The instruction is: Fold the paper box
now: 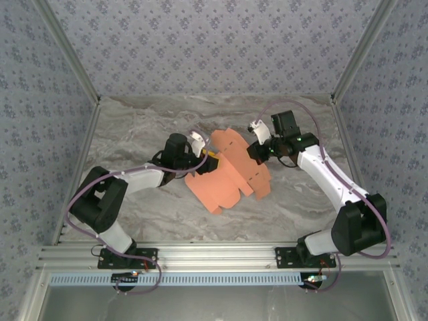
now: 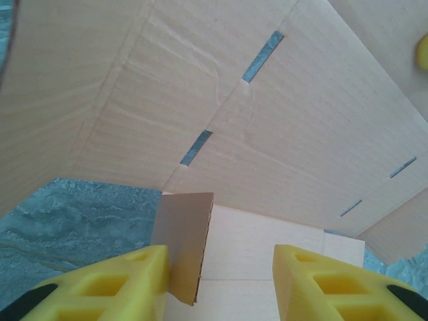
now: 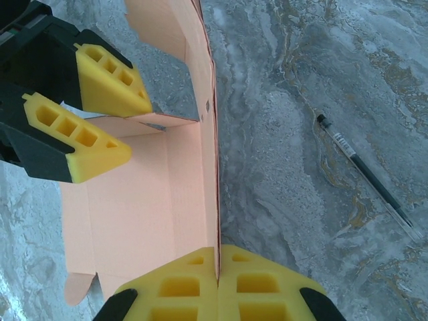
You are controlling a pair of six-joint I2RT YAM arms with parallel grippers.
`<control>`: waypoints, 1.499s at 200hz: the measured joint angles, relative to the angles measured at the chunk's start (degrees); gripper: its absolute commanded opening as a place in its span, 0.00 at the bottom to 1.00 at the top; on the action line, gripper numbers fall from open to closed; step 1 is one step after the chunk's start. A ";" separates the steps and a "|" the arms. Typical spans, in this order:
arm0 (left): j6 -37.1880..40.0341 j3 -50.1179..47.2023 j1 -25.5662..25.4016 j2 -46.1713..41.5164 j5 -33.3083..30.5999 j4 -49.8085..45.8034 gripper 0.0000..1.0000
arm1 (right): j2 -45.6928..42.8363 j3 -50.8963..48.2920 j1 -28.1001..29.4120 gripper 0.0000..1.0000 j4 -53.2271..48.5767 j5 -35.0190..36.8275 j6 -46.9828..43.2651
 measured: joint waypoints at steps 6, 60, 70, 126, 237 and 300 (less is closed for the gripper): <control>0.24 0.00 0.00 0.00 0.15 -0.04 0.45 | 0.00 0.00 0.00 0.00 0.00 -0.33 0.09; 2.97 0.13 -1.18 0.20 0.15 -1.31 0.46 | 0.15 0.00 0.02 0.00 0.13 -2.95 1.53; 3.50 0.33 -1.64 0.66 0.13 -1.49 0.46 | 0.31 0.00 0.02 0.00 0.15 -3.41 1.88; 5.44 3.02 -3.45 4.15 -0.13 -2.91 0.47 | 1.46 -1.70 0.17 0.00 1.09 -4.59 3.39; 8.28 4.74 -3.98 1.42 -2.69 -9.73 0.49 | 1.66 -2.25 0.17 0.00 0.85 -1.11 1.44; 7.43 3.04 -2.75 -9.70 -3.98 -11.15 0.52 | 1.09 -2.25 1.81 0.00 0.70 0.72 -1.44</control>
